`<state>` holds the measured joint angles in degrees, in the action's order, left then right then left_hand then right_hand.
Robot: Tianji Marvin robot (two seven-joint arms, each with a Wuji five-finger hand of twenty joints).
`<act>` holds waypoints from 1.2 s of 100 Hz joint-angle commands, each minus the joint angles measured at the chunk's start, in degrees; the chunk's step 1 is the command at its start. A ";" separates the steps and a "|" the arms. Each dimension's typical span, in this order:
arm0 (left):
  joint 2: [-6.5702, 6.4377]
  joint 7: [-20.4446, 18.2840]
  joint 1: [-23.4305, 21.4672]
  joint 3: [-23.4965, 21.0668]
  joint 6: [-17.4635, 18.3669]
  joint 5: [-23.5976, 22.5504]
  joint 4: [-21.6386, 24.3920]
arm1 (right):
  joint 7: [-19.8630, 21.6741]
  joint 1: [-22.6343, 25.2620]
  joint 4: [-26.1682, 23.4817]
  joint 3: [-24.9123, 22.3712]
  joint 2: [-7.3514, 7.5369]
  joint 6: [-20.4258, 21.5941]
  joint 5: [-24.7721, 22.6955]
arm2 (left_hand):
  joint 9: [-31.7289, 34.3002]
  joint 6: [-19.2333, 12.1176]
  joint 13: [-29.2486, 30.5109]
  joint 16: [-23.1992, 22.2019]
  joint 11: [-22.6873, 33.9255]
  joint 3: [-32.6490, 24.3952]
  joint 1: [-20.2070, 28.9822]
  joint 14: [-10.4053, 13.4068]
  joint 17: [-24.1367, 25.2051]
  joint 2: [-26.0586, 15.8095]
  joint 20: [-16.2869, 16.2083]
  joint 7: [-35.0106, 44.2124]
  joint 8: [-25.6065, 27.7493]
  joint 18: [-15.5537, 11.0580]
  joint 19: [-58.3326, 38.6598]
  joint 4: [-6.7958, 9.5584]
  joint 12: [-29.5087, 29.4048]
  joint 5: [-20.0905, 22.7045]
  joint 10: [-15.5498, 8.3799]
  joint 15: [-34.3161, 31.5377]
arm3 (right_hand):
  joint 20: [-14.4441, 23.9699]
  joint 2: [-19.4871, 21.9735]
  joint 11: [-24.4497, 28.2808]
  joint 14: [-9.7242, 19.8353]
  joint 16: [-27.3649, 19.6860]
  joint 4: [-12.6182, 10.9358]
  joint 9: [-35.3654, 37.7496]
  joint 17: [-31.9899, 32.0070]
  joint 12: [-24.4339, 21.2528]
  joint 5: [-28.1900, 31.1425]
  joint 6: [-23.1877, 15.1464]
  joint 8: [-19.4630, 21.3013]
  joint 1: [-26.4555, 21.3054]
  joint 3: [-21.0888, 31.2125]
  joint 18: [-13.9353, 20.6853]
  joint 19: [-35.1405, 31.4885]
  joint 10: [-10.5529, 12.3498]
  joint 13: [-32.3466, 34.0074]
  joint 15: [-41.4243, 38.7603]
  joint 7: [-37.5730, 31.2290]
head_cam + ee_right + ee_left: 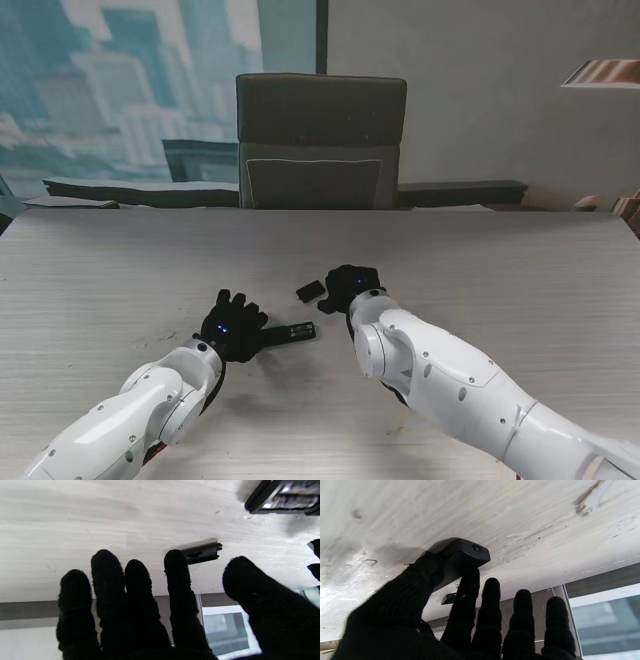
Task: Install the batteries into the remote control and close the cover
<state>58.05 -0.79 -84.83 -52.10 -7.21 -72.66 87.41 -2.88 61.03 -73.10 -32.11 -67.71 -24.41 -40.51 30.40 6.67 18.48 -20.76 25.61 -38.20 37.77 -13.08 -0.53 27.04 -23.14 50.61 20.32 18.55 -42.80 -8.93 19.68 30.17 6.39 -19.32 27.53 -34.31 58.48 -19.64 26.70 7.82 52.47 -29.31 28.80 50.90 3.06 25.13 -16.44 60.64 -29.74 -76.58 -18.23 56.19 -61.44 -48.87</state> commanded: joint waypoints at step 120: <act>0.03 -1.74 -1.05 0.60 -0.56 0.48 -1.72 | -13.61 -14.22 30.43 13.90 -11.58 17.82 5.36 | -0.67 -11.75 -0.76 0.46 0.43 -0.39 5.36 -0.23 0.55 -1.17 1.05 8.30 2.71 -0.01 -0.61 2.60 0.36 5.13 0.09 -0.33 | -1.72 -11.78 4.71 9.01 4.47 0.71 -20.17 6.70 0.29 -32.79 -11.68 -4.81 -4.31 9.24 7.61 2.34 4.86 -13.85 2.38 -2.46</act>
<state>58.14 -0.89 -84.88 -52.17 -7.54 -72.39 87.43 -16.80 46.82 -43.69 -18.71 -78.49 -7.55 -35.44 30.40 6.67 18.48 -20.76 25.61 -38.07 37.77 -13.08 -0.53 27.02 -23.14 50.61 20.32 18.55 -42.80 -8.93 19.68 30.17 6.39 -19.32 26.13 -44.67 61.91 -11.34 30.12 7.85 34.10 -23.38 28.20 20.91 -7.25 19.43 -19.98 67.88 -23.31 -74.51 -14.36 43.47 -58.19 -49.93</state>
